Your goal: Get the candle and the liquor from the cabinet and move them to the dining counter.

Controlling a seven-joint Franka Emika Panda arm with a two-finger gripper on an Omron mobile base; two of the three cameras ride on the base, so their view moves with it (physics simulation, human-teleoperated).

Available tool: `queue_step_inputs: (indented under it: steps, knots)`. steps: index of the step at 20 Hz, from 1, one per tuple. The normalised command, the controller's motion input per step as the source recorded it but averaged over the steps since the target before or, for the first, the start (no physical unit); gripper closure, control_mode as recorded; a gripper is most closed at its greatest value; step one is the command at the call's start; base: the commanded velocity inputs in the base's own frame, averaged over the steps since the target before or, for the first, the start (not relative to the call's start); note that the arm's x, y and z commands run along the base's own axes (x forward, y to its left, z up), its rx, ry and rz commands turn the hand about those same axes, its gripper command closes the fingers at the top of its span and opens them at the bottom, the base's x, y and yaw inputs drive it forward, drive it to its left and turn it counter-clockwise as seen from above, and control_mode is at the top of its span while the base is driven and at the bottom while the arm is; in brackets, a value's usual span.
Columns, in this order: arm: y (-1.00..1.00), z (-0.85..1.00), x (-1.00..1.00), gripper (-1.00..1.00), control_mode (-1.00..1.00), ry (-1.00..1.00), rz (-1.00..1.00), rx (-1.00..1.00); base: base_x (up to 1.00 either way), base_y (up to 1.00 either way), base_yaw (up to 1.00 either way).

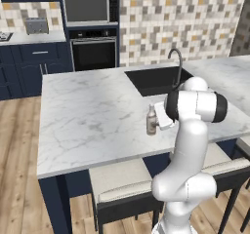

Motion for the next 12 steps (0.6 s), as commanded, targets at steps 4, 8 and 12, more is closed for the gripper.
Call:
queue_step_inputs:
  steps: [4, 8, 12]
  knots:
    - [0.0, -0.5, -0.02, 1.0, -1.0, -0.06, 0.01, 0.05, 0.0, 0.0, 0.0]
    - [0.01, -0.48, 0.0, 1.0, -1.0, -0.05, 0.01, 0.03, 0.0, 0.0, 0.0]
    - [0.09, -0.48, 0.0, -1.0, -1.0, -0.04, 0.01, 0.01, 0.0, 0.0, 0.0]
